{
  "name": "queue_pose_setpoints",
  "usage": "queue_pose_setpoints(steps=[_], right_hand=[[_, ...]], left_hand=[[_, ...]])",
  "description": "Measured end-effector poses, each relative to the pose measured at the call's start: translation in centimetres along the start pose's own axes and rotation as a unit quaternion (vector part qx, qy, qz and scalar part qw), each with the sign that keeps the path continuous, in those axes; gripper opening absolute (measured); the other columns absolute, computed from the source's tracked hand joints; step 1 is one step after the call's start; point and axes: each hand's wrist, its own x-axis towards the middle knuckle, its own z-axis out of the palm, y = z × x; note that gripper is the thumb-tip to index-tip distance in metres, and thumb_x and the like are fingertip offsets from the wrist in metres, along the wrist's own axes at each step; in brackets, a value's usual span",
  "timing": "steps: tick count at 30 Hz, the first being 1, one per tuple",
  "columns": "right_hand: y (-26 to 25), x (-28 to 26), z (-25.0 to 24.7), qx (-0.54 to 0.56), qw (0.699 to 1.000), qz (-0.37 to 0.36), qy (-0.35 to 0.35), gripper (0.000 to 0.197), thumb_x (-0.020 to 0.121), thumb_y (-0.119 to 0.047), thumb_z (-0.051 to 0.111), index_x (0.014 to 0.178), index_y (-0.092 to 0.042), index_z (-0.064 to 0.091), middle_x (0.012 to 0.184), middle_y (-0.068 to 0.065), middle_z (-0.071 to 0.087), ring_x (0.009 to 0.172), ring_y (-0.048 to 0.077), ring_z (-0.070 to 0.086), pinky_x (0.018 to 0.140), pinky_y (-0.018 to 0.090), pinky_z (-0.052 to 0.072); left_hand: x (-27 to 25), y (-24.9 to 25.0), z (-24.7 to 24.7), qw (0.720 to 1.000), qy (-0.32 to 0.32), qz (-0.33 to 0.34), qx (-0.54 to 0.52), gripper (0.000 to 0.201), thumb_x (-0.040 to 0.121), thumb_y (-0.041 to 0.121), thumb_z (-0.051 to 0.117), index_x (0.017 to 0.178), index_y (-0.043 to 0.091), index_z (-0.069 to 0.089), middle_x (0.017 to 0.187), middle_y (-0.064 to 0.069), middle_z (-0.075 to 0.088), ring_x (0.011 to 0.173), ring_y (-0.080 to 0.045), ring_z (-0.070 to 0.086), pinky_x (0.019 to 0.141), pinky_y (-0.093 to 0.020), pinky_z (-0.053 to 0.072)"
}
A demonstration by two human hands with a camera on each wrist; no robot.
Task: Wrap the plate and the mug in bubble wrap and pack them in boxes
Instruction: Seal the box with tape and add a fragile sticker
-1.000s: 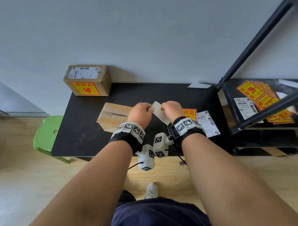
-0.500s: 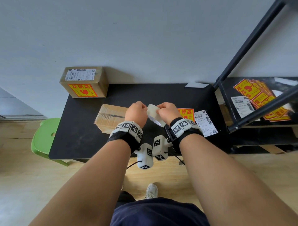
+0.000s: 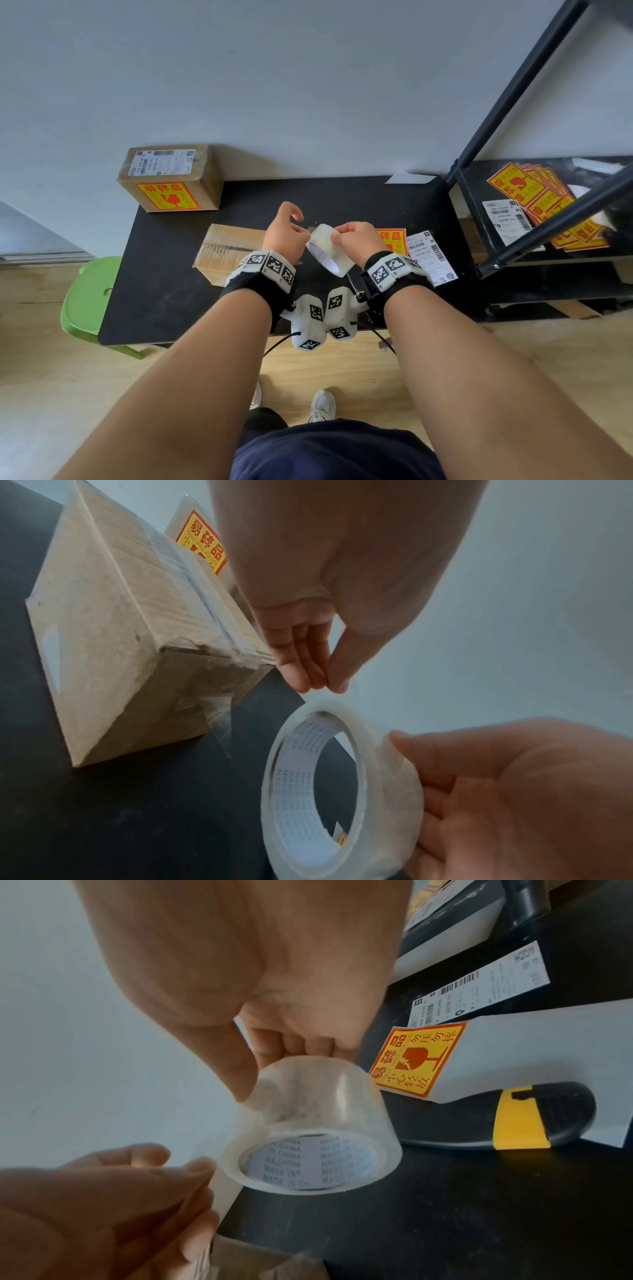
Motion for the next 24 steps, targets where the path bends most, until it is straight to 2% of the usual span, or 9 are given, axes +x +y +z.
queue_pose_setpoints(steps=[3, 7, 10, 11, 12, 14, 19, 22, 24], right_hand=[[0.1, 0.1, -0.2, 0.003, 1.000, 0.000, 0.002, 0.021, 0.095, -0.016, 0.055, 0.112, -0.012, 0.066, 0.102, -0.001, 0.058, 0.095, 0.015, 0.054, 0.078, 0.029, 0.043], [0.2, 0.2, -0.3, 0.007, 1.000, -0.004, 0.001, 0.019, 0.095, -0.016, 0.055, 0.110, -0.013, 0.067, 0.102, -0.001, 0.059, 0.096, 0.016, 0.056, 0.081, 0.030, 0.046], [0.2, 0.3, -0.3, 0.012, 1.000, -0.005, -0.002, 0.020, 0.095, -0.016, 0.055, 0.112, -0.012, 0.066, 0.103, -0.001, 0.059, 0.097, 0.017, 0.056, 0.084, 0.032, 0.049], [0.2, 0.3, -0.3, 0.013, 1.000, -0.008, -0.002, 0.021, 0.095, -0.015, 0.055, 0.113, -0.012, 0.066, 0.103, 0.000, 0.059, 0.097, 0.017, 0.056, 0.085, 0.032, 0.049], [0.2, 0.3, -0.4, 0.013, 1.000, -0.011, -0.001, 0.021, 0.095, -0.014, 0.055, 0.113, -0.011, 0.066, 0.103, 0.000, 0.058, 0.096, 0.016, 0.056, 0.086, 0.032, 0.048], [0.3, 0.4, -0.4, 0.011, 1.000, -0.019, -0.001, 0.021, 0.095, -0.014, 0.056, 0.114, -0.010, 0.065, 0.104, 0.000, 0.059, 0.096, 0.015, 0.056, 0.088, 0.032, 0.048], [0.4, 0.4, -0.6, 0.000, 1.000, -0.028, 0.002, 0.024, 0.096, -0.014, 0.055, 0.118, -0.010, 0.064, 0.105, -0.001, 0.057, 0.098, 0.015, 0.054, 0.089, 0.032, 0.047], [0.8, 0.5, -0.6, -0.011, 0.999, -0.034, 0.005, 0.024, 0.095, -0.013, 0.054, 0.117, -0.009, 0.065, 0.104, -0.001, 0.057, 0.096, 0.014, 0.054, 0.085, 0.029, 0.046], [1.2, 0.5, -0.7, -0.016, 0.999, -0.031, 0.004, 0.024, 0.095, -0.013, 0.055, 0.116, -0.010, 0.066, 0.103, -0.001, 0.058, 0.095, 0.014, 0.055, 0.084, 0.029, 0.048]], left_hand=[[0.3, 0.3, -0.3, 0.999, -0.019, 0.022, 0.030, 0.013, 0.092, 0.008, 0.053, 0.091, 0.020, 0.057, 0.076, 0.001, 0.060, 0.066, -0.013, 0.056, 0.046, -0.018, 0.043], [0.7, 0.3, -0.3, 0.998, -0.019, 0.010, 0.050, 0.004, 0.092, 0.017, 0.061, 0.093, 0.020, 0.063, 0.087, 0.002, 0.061, 0.067, -0.009, 0.055, 0.037, -0.010, 0.040], [1.1, 0.4, -0.2, 0.998, -0.022, 0.001, 0.061, 0.006, 0.092, 0.020, 0.063, 0.097, 0.018, 0.066, 0.097, -0.001, 0.064, 0.072, -0.010, 0.058, 0.039, -0.009, 0.044], [1.2, 0.4, -0.1, 0.998, -0.029, -0.010, 0.058, 0.008, 0.092, 0.020, 0.063, 0.099, 0.017, 0.066, 0.097, -0.001, 0.064, 0.076, -0.012, 0.059, 0.044, -0.014, 0.051], [1.2, 0.4, -0.1, 0.998, -0.036, -0.021, 0.049, 0.009, 0.091, 0.019, 0.064, 0.099, 0.016, 0.066, 0.096, -0.002, 0.063, 0.080, -0.014, 0.061, 0.050, -0.025, 0.058], [1.3, 0.6, 0.0, 0.997, -0.045, -0.033, 0.046, 0.007, 0.090, 0.016, 0.064, 0.097, 0.016, 0.066, 0.093, -0.003, 0.062, 0.085, -0.019, 0.063, 0.058, -0.042, 0.061], [1.5, 1.0, 0.4, 0.988, -0.059, -0.013, 0.140, 0.006, 0.094, 0.016, 0.056, 0.095, 0.018, 0.062, 0.100, -0.002, 0.062, 0.088, -0.020, 0.062, 0.071, -0.042, 0.060], [1.6, 1.1, 0.9, 0.974, -0.070, -0.015, 0.215, 0.014, 0.095, 0.021, 0.051, 0.100, 0.019, 0.064, 0.119, -0.007, 0.052, 0.113, -0.026, 0.047, 0.090, -0.044, 0.053], [1.7, 1.0, 1.2, 0.963, -0.082, -0.016, 0.256, 0.021, 0.095, 0.023, 0.049, 0.103, 0.017, 0.068, 0.124, -0.009, 0.048, 0.120, -0.029, 0.041, 0.096, -0.043, 0.049]])
